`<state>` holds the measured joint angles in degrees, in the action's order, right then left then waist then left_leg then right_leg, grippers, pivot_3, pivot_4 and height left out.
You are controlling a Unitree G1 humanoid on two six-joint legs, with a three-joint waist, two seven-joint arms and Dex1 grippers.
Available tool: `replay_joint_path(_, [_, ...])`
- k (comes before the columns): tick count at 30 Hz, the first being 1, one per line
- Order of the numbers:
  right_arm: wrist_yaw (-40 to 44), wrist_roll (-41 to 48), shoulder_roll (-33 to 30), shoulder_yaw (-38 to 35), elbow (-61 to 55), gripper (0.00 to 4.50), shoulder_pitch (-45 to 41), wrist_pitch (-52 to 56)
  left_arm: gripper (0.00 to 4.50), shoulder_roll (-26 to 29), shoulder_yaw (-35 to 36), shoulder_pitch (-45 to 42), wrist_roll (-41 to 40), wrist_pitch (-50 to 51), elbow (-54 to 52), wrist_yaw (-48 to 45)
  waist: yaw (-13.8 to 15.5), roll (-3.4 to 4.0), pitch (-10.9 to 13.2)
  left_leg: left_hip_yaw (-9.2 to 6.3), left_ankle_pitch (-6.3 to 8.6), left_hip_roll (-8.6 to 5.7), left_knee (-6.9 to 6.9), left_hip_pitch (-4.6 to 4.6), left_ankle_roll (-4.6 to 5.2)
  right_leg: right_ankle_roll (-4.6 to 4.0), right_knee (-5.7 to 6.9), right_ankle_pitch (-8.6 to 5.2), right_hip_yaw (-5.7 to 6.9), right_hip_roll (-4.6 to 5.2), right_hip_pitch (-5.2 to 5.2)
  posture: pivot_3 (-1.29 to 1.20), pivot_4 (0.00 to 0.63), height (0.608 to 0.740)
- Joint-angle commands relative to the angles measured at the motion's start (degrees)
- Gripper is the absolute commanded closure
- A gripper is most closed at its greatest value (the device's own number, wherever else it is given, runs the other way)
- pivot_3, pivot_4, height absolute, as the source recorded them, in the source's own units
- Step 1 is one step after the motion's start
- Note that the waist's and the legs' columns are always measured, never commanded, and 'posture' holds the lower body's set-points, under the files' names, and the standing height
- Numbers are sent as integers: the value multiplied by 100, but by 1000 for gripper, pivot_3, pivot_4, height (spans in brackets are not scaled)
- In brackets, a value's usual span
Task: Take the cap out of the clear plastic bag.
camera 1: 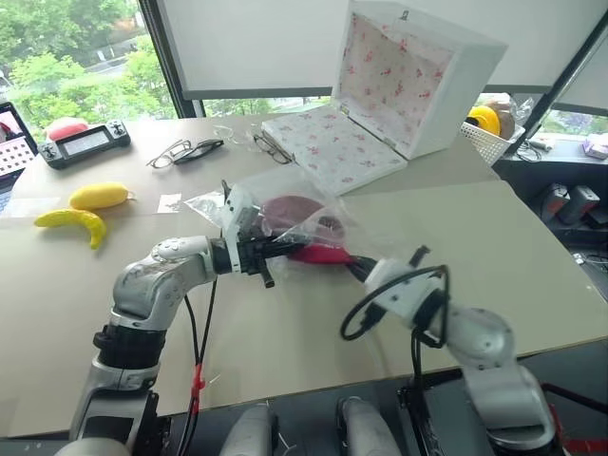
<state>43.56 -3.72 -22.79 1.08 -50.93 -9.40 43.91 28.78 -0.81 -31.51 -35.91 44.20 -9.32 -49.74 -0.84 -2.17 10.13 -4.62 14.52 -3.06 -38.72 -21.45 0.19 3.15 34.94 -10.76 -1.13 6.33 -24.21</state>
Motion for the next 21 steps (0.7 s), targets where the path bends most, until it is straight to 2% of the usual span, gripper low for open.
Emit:
replay_joint_path(1, [656,1818,-55,-1615,-888,4482,-502,1150,4500,365,-166,249,182,-240,-87,-434,3,1,1,0,0,-1,0,0,1,0,2,0,0,0,-1,0,150,740])
replay_joint_path(4, [993,3373,-317,-2937,-907,4482,-763,1860,4500,893,-273,719,544,-848,121,-970,-13,10,5,2,4,0,10,0,6,-7,0,-1,0,0,-5,0,150,740])
replay_joint_path(6, [896,4483,-375,-3830,-798,4482,-1033,2253,4500,1126,-240,964,746,-1265,364,-1203,-17,21,11,7,4,5,23,5,7,-17,0,-4,-1,0,-8,0,150,740])
replay_joint_path(8, [502,5547,-592,-4515,-433,4482,-1321,2496,4500,1241,-168,1053,882,-1592,647,-1345,8,28,18,5,4,9,31,7,7,-21,2,-10,3,-3,-10,0,150,740])
replay_joint_path(10, [-215,7102,-1113,-5192,290,4482,-1574,2348,4500,1440,-237,1042,1388,-2353,1287,-1480,33,32,23,5,3,19,31,7,7,-24,2,-13,10,-4,-7,0,150,740])
replay_joint_path(12, [-1006,8253,-1645,-5506,939,4482,-1729,2023,4500,1509,-284,898,1800,-3019,1946,-1491,55,28,25,10,3,23,31,4,7,-24,-8,-14,15,2,-1,0,150,740])
replay_joint_path(14, [-1611,8906,-2115,-5607,1435,4482,-1843,1701,4500,1505,-342,671,2282,-3840,2704,-1304,79,31,27,17,3,21,32,-1,8,-26,-12,-14,17,10,-3,0,150,740])
replay_joint_path(15, [-1839,9047,-2293,-5598,1572,4482,-1872,1565,4500,1512,-390,580,2539,-4317,3055,-1221,86,30,27,19,3,16,32,-5,8,-33,-15,-9,16,15,-4,0,150,740])
replay_joint_path(16, [-2053,8830,-2451,-5467,1641,4482,-1924,1452,4500,1511,-433,470,2819,-4877,3427,-1060,94,30,26,24,3,14,32,-9,8,-37,-17,-6,16,17,-5,0,150,740])
replay_joint_path(19, [-2495,7428,-2729,-4654,1590,4482,-2023,926,4500,1375,-326,84,3291,-6217,4399,-397,86,30,26,30,4,15,33,-13,10,-46,-17,1,13,19,-11,0,150,740])
replay_joint_path(21, [-2465,5982,-3011,-3755,1365,4482,-1707,279,4500,1283,-237,-91,3414,-6866,4819,-65,85,30,25,33,4,15,31,-16,10,-41,-13,0,14,20,-16,0,150,740])
